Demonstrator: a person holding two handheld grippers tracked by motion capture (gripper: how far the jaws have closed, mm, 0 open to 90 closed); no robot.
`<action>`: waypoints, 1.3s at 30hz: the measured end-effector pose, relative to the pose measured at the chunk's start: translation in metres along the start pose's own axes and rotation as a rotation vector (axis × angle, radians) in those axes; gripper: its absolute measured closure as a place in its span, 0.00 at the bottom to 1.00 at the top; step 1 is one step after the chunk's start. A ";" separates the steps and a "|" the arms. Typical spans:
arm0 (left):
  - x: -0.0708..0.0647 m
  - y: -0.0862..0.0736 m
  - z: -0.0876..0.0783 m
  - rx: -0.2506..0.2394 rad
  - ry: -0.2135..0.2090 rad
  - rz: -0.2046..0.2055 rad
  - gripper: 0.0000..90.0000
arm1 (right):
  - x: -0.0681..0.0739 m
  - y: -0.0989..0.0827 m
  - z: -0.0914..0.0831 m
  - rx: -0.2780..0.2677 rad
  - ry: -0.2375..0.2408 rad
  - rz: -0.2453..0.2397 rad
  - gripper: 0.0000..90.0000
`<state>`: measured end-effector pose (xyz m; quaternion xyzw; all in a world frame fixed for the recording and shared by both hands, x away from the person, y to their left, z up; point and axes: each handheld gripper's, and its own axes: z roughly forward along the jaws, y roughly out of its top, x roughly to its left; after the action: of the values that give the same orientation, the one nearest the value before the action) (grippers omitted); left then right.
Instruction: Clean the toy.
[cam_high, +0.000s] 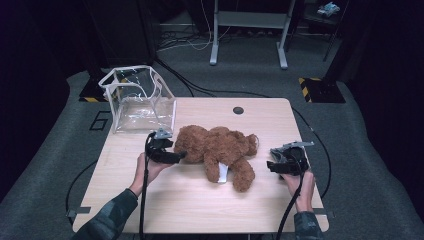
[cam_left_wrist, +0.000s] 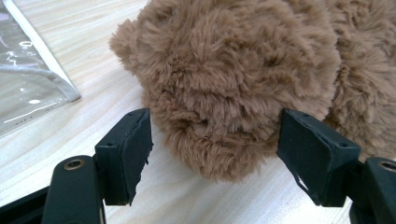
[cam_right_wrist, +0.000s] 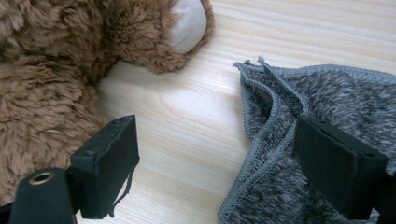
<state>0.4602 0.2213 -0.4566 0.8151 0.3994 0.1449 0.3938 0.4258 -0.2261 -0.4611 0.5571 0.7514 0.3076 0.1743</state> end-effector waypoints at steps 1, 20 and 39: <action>0.000 0.000 0.001 0.001 0.003 -0.002 0.29 | 0.000 0.000 0.000 0.005 -0.003 0.006 0.16; -0.009 -0.020 0.011 -0.032 0.018 0.014 0.57 | -0.019 -0.012 0.011 0.044 -0.108 0.020 0.18; -0.016 -0.038 0.009 -0.079 0.005 0.033 0.81 | -0.036 -0.007 0.011 0.035 -0.238 0.075 0.28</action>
<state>0.4350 0.2187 -0.4896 0.8051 0.3809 0.1689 0.4221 0.4387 -0.2582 -0.4766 0.6203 0.7094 0.2325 0.2407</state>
